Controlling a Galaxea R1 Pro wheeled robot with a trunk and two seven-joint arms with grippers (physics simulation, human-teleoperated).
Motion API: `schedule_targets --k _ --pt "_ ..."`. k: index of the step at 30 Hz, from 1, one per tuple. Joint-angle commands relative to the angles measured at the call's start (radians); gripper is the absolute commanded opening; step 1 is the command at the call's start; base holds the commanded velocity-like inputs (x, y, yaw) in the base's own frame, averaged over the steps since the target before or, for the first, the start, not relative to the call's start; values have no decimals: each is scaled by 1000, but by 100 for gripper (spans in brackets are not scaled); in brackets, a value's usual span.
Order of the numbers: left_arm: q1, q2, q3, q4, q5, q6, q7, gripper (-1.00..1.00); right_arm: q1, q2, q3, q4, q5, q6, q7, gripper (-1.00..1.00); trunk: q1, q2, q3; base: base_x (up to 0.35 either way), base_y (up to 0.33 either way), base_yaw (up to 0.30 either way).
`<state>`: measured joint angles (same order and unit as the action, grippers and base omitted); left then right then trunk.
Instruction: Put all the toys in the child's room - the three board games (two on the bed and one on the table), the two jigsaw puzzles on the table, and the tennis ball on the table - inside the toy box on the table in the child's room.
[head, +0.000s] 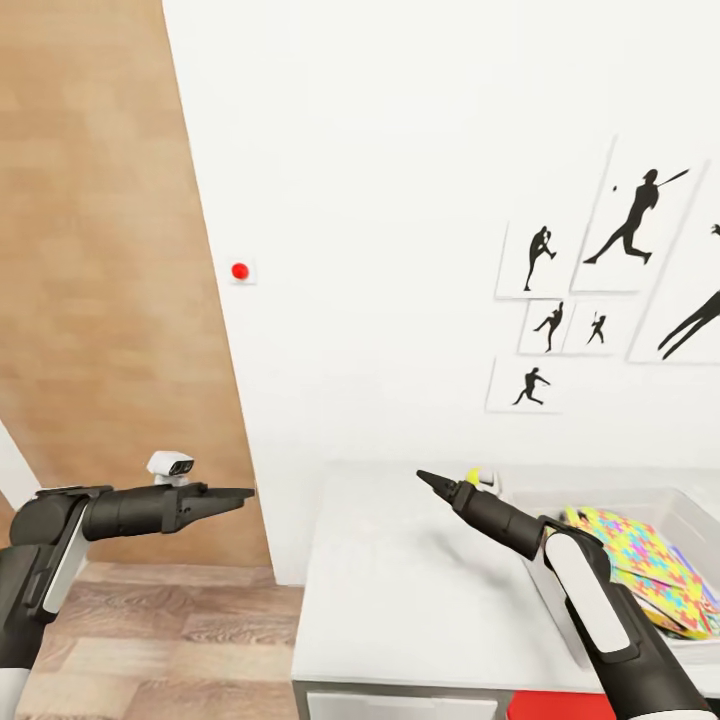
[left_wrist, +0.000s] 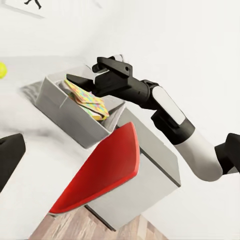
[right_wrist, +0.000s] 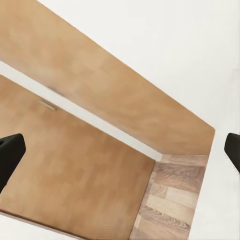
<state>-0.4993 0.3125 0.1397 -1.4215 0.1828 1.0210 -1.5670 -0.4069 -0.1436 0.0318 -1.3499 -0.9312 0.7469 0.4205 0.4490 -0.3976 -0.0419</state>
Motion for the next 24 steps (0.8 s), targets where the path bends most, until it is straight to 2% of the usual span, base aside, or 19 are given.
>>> schedule_targets --k 1,16,24 --pt "-1 0 0 0 0 10 -4 100 -1 -1 0 0 -1 3 2 100 1 -2 -4 220 86 -86" --pt "-1 0 1 1 1 10 -4 100 -1 0 1 0 -1 0 5 100 1 -2 -7 177 19 -45" --pt "-1 0 9 4 1 10 -4 100 -1 1 2 0 -1 -1 3 100 1 -2 -7 50 -12 -22"
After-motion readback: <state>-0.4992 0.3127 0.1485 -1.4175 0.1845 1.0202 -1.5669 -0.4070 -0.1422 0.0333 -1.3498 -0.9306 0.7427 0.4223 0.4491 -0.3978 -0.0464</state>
